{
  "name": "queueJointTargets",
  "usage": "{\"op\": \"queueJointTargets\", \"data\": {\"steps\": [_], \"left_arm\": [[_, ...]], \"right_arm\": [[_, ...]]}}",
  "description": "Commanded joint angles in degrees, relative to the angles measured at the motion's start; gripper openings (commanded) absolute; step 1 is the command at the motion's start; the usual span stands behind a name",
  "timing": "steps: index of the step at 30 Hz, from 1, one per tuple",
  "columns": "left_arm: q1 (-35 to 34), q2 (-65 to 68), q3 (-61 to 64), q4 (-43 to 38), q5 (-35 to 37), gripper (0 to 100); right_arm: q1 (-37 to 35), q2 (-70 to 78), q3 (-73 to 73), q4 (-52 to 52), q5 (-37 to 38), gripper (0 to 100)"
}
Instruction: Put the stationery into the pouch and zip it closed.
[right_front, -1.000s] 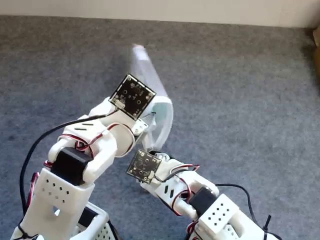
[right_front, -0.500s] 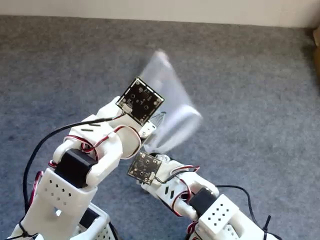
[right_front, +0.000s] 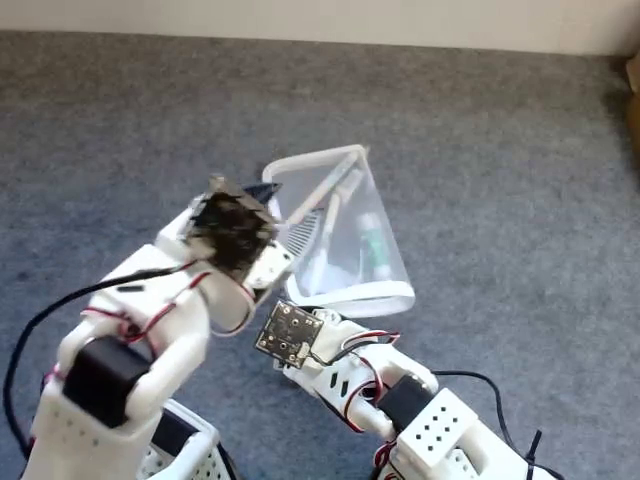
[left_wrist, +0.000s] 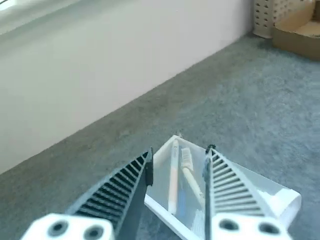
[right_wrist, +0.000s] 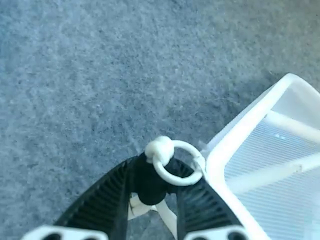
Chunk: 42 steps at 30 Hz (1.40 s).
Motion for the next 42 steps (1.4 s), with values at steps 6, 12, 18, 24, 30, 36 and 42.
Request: {"op": "queueJointTargets", "data": {"steps": [6,12,18,24,30,36,42], "left_arm": [[-10.0,-4.7,-3.2,-0.6,1.9,17],[-11.9,-4.7,-3.5,3.3,1.9,17],[-16.0,-4.7,-3.5,5.4,1.9,17],[-18.8,-4.7,-3.5,7.9,1.9,17],[-20.7,-4.7,-2.9,10.0,1.8,17],[-21.7,-4.7,-1.6,11.3,1.7,17],[-21.5,-4.7,2.0,11.2,1.6,17]], "right_arm": [[4.2,-1.3,-1.0,-0.8,0.3,0.5],[6.0,-1.3,-4.6,2.8,0.2,0.5],[6.1,-1.3,-8.8,7.8,0.1,0.5],[6.2,-1.3,-10.9,10.9,0.1,0.5],[6.2,-1.3,-11.3,11.7,0.1,0.5],[8.5,-1.4,-11.4,11.8,0.1,0.5],[10.8,-1.4,-16.7,16.8,0.1,0.5]]}}
